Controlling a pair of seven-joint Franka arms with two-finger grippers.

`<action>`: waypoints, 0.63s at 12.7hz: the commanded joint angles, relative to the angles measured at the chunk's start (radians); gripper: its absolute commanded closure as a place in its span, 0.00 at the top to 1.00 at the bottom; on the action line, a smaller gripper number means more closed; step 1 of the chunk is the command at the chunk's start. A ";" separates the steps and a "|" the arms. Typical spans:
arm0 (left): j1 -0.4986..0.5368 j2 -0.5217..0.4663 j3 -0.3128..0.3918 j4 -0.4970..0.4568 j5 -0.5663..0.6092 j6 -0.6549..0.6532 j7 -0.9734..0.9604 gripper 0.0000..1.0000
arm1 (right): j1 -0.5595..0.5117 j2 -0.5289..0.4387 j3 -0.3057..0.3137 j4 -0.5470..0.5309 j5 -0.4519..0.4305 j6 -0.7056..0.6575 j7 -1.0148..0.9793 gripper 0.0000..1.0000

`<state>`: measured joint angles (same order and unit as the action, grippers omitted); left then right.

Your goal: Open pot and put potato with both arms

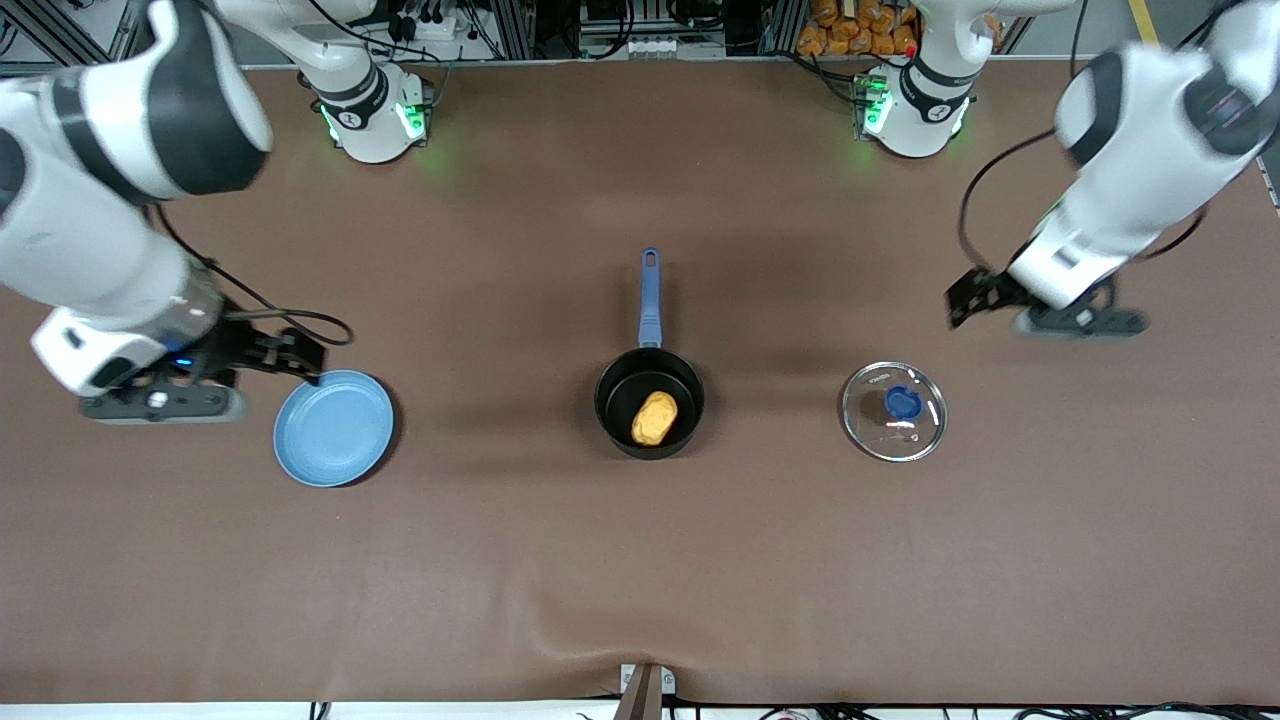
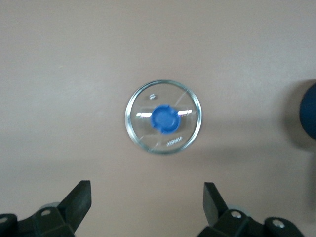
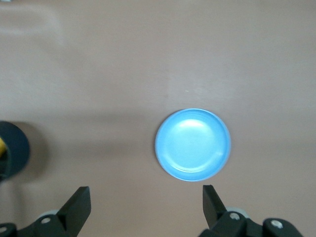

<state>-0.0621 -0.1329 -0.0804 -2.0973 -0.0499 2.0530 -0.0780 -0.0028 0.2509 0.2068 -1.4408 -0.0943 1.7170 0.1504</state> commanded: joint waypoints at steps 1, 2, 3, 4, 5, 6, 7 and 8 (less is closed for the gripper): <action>0.008 -0.007 -0.007 0.145 0.030 -0.175 -0.006 1.00 | -0.106 -0.105 0.014 -0.113 0.025 0.009 -0.136 1.00; 0.010 -0.005 -0.004 0.204 0.030 -0.242 -0.006 1.00 | -0.143 -0.125 0.014 -0.130 0.027 0.006 -0.190 1.00; 0.018 -0.004 -0.002 0.257 0.030 -0.301 -0.008 1.00 | -0.173 -0.142 0.014 -0.141 0.028 -0.005 -0.228 1.00; 0.030 -0.001 -0.002 0.308 0.032 -0.351 -0.008 1.00 | -0.201 -0.150 0.014 -0.142 0.033 -0.017 -0.241 1.00; 0.047 0.004 0.001 0.359 0.032 -0.390 -0.006 1.00 | -0.227 -0.157 0.014 -0.142 0.054 -0.030 -0.270 1.00; 0.077 0.007 0.001 0.403 0.032 -0.413 -0.003 1.00 | -0.255 -0.163 0.011 -0.142 0.073 -0.030 -0.313 1.00; 0.099 0.010 -0.001 0.434 0.032 -0.433 -0.003 1.00 | -0.276 -0.165 0.011 -0.141 0.076 -0.028 -0.340 1.00; 0.103 0.010 0.001 0.448 0.030 -0.448 -0.003 1.00 | -0.287 -0.167 0.011 -0.141 0.079 -0.030 -0.353 1.00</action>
<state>0.0211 -0.1557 -0.0733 -1.7227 -0.0389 1.6562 -0.0786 -0.2511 0.1215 0.2044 -1.5430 -0.0461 1.6841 -0.1604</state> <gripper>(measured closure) 0.000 0.000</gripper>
